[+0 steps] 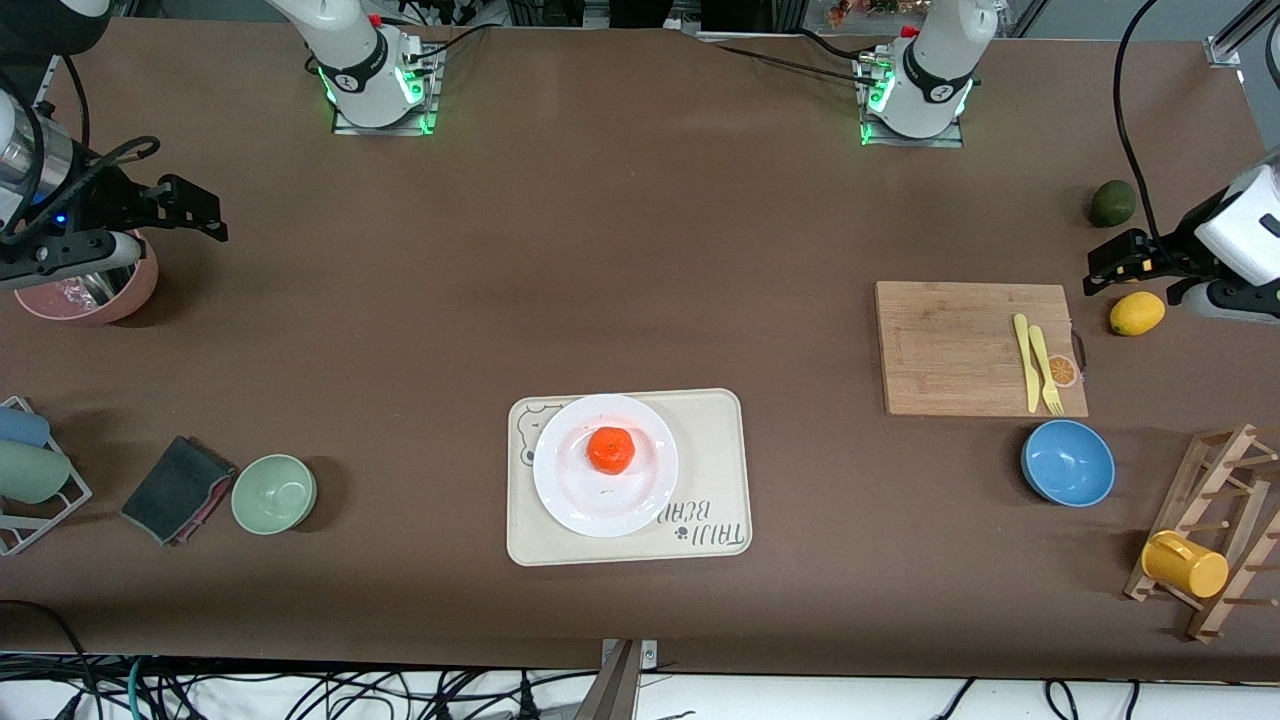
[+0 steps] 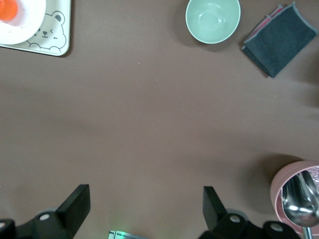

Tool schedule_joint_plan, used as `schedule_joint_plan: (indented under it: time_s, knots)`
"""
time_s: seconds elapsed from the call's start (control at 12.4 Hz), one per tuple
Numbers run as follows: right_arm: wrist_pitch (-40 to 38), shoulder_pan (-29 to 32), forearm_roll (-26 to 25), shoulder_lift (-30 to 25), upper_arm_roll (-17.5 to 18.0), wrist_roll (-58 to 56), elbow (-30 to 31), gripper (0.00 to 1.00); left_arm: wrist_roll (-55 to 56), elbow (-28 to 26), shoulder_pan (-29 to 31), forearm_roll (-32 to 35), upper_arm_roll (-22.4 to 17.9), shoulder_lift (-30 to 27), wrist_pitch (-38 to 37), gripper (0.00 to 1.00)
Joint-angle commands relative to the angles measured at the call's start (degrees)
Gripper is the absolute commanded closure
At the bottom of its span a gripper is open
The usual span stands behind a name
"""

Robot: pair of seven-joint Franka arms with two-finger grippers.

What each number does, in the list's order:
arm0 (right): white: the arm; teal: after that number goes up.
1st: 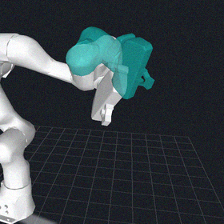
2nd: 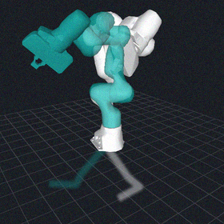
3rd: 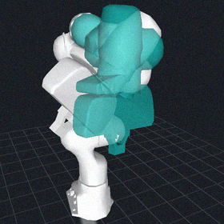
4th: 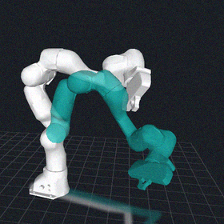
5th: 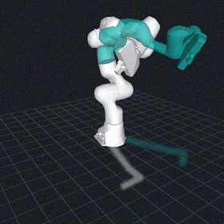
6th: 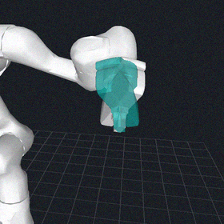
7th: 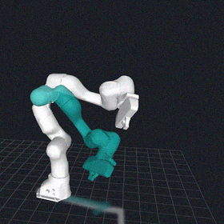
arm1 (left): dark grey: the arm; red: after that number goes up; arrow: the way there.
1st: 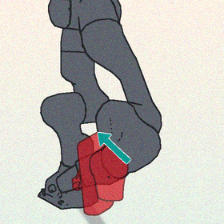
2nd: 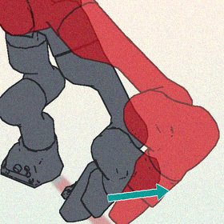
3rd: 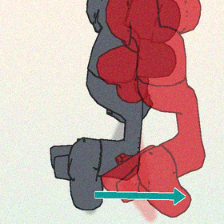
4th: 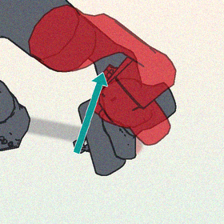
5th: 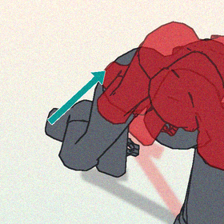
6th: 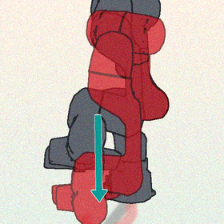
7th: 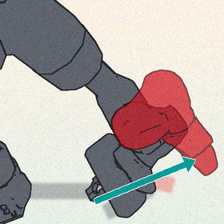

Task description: Place orange and plate with both arms

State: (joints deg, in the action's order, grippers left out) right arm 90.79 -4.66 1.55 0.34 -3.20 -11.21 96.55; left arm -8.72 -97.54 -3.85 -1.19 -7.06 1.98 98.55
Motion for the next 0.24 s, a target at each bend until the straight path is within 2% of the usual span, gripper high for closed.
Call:
schedule_joint_plan:
  time_s: [0.0, 0.16]
  knots:
    - [-1.40, 0.00, -1.64, 0.54, 0.13, 0.93, -1.89, 0.00, -0.33, 0.60, -0.28, 1.72, 0.03, -0.05, -0.82, 0.00]
    - [-1.49, 0.00, -1.64, 0.62, 0.13, 0.93, -1.89, 0.00, -0.33, 0.60, -0.28, 1.72, 0.03, -0.05, -0.82, 0.00]
